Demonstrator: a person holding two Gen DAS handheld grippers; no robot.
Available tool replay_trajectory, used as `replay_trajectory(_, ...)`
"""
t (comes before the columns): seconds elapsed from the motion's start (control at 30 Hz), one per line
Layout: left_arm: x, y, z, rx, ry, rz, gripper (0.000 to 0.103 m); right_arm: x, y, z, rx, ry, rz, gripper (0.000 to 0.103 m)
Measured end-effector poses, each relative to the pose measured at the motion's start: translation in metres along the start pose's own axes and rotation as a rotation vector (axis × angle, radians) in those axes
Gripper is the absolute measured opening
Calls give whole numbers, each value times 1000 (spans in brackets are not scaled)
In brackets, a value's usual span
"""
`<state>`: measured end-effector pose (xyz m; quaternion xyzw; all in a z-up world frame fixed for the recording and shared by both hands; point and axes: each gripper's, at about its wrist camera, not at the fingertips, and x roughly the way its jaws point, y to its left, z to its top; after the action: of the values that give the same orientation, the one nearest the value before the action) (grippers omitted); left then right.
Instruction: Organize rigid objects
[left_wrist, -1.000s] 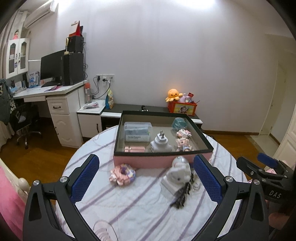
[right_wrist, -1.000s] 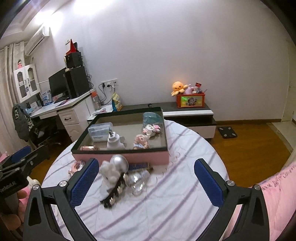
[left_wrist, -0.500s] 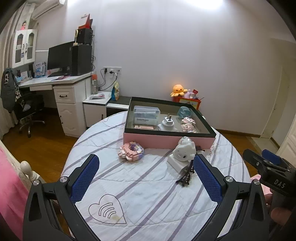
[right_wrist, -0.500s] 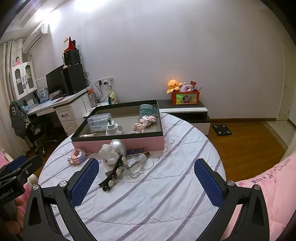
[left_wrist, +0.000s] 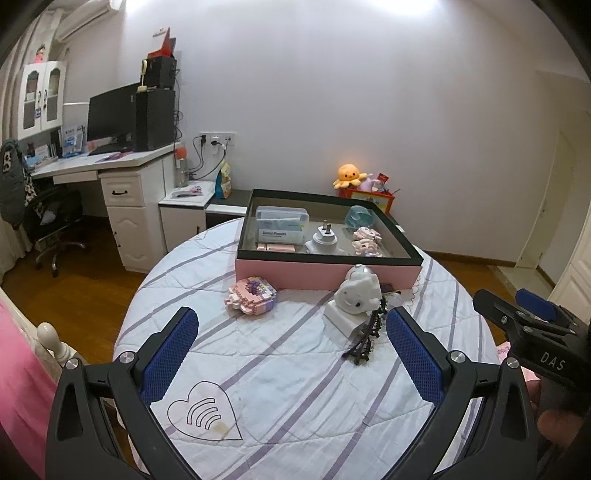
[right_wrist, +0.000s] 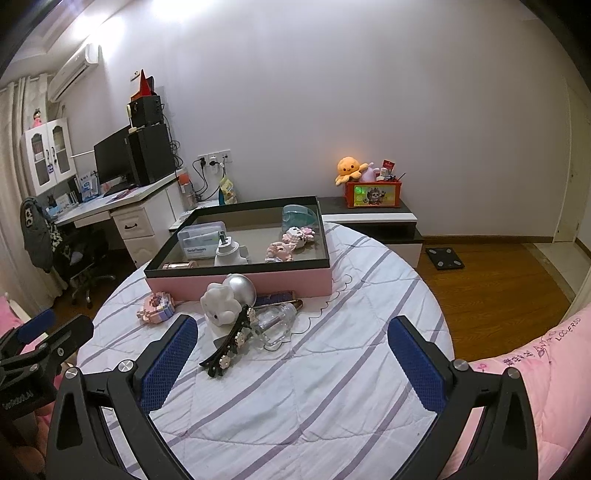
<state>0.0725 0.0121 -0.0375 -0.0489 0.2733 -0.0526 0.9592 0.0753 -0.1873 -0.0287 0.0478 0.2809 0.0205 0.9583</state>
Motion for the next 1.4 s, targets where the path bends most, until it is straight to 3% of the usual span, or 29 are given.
replay_trajectory(0.57,28,19,-12,-31,65,22,103,26,6,-10,-18,63,7,103)
replay_trajectory(0.9,89,38,-6,-17,129,79,103,84,27,-1,-64,135,58,103)
replay_trajectory(1.3,164,47,1,24,260,134,103,147,51,12,-113,230,147,103)
replay_trajectory(1.4,178,51,2,16,299,136,103,157,51,10,-108,250,176,96)
